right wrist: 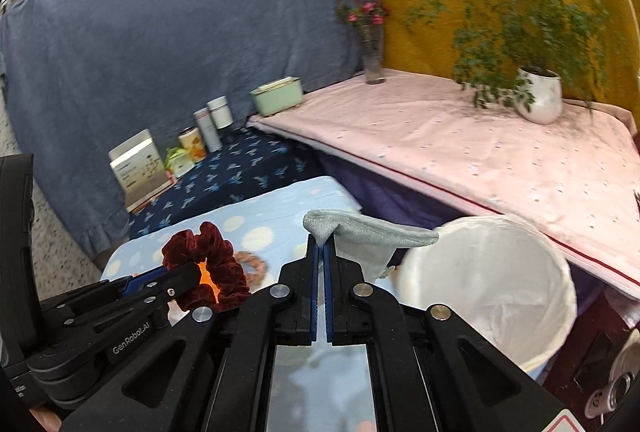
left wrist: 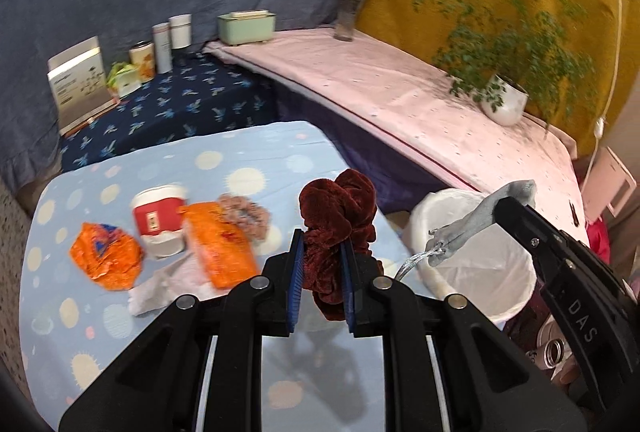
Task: Collect trash
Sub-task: 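Carry the scrunchie and grey cloth to the wastebasket and release both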
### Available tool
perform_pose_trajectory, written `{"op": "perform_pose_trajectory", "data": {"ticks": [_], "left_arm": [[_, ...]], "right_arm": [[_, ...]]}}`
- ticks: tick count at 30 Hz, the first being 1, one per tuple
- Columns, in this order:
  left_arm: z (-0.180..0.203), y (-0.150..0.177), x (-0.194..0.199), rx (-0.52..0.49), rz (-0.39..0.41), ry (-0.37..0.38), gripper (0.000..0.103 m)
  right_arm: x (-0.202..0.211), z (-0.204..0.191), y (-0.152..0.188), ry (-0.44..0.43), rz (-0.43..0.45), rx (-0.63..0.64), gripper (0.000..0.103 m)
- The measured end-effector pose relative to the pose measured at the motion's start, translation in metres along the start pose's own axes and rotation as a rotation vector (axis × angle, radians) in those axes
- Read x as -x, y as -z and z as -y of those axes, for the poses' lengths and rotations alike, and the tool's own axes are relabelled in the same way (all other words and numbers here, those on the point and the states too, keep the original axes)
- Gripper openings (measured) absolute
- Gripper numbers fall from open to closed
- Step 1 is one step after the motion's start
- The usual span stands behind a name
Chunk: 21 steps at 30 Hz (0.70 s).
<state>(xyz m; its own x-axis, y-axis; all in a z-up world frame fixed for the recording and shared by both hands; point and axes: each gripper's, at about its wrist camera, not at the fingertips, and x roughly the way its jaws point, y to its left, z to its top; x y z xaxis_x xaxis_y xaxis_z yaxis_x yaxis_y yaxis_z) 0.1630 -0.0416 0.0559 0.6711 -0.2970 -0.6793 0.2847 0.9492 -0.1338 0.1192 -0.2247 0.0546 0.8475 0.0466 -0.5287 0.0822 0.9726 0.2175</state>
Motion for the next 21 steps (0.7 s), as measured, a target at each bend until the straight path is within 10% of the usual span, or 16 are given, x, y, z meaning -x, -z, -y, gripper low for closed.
{"op": "perform_pose_trajectory", "data": {"ticks": [21], "left_arm": [[0.145,-0.004,-0.054,-0.188,-0.08,0.181,0.016]], "right_arm": [[0.037,0.147,0.012,0.189,0.035,-0.184,0.002]]}}
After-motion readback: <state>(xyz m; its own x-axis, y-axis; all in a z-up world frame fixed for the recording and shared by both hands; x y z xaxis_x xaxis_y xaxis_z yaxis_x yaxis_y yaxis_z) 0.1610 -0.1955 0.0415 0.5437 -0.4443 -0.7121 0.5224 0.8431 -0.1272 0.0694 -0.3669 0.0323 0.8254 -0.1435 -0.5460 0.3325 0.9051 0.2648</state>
